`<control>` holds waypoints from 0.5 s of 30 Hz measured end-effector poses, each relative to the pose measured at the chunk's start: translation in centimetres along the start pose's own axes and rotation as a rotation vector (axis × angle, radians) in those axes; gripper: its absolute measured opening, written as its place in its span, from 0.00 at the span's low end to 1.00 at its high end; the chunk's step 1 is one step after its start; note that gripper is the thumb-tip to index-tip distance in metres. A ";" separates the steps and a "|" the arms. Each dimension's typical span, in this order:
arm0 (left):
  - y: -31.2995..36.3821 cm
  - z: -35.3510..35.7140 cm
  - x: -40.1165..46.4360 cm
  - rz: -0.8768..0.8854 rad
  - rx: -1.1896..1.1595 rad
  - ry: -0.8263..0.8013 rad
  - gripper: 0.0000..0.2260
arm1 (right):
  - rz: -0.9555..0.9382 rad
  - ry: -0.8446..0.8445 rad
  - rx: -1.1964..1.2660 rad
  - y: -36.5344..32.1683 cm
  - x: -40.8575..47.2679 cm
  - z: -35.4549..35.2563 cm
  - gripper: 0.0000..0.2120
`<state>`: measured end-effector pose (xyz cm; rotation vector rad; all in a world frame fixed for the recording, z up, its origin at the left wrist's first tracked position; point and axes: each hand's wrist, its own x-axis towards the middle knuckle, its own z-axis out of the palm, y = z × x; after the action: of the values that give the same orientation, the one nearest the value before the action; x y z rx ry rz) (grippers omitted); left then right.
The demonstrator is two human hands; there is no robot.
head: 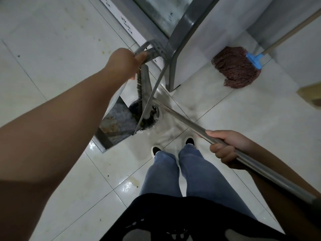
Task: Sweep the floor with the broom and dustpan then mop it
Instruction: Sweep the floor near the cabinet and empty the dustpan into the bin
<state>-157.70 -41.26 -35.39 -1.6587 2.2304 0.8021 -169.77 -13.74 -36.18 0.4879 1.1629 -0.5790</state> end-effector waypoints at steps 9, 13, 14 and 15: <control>-1.9 -1.7 -0.6 -0.008 -0.092 0.027 0.22 | 0.027 0.000 -0.149 0.2 0.4 2.3 0.20; -2.8 -1.7 -1.1 -0.007 -0.146 0.020 0.16 | -0.020 0.080 -0.183 0.2 0.2 2.3 0.18; -3.0 -1.6 -1.0 -0.029 -0.143 0.034 0.16 | -0.028 0.089 -0.170 0.2 -0.1 2.1 0.18; -3.0 -1.6 -1.1 -0.044 -0.153 0.049 0.20 | -0.037 0.104 -0.155 0.2 -0.4 2.0 0.17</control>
<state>-154.36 -41.88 -34.31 -1.8075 2.2057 0.9532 -168.31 -14.77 -35.18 0.3675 1.3068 -0.4948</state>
